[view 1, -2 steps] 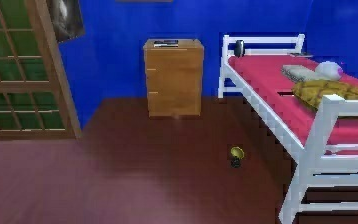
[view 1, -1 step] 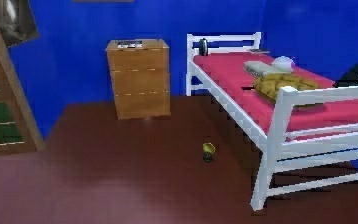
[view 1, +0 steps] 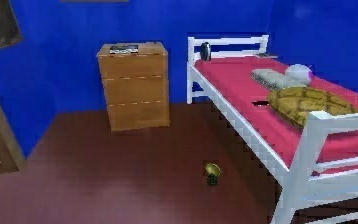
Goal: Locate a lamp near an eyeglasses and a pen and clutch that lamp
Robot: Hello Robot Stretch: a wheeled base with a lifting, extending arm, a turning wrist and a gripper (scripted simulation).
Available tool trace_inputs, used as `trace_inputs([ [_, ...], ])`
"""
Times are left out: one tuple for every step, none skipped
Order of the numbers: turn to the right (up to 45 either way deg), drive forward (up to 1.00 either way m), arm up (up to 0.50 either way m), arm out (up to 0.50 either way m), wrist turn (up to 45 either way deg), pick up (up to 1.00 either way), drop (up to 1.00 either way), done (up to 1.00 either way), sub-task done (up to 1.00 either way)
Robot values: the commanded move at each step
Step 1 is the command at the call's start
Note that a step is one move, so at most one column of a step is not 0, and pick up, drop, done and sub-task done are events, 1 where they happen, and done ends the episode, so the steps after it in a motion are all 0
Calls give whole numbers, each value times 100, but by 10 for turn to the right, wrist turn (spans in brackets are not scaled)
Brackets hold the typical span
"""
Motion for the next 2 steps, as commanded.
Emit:
trace_inputs([
  [-450, 0, 0, 0, 0, 0, 0, 0, 0],
  [-270, 0, 0, 0, 0, 0, 0, 0, 0],
])
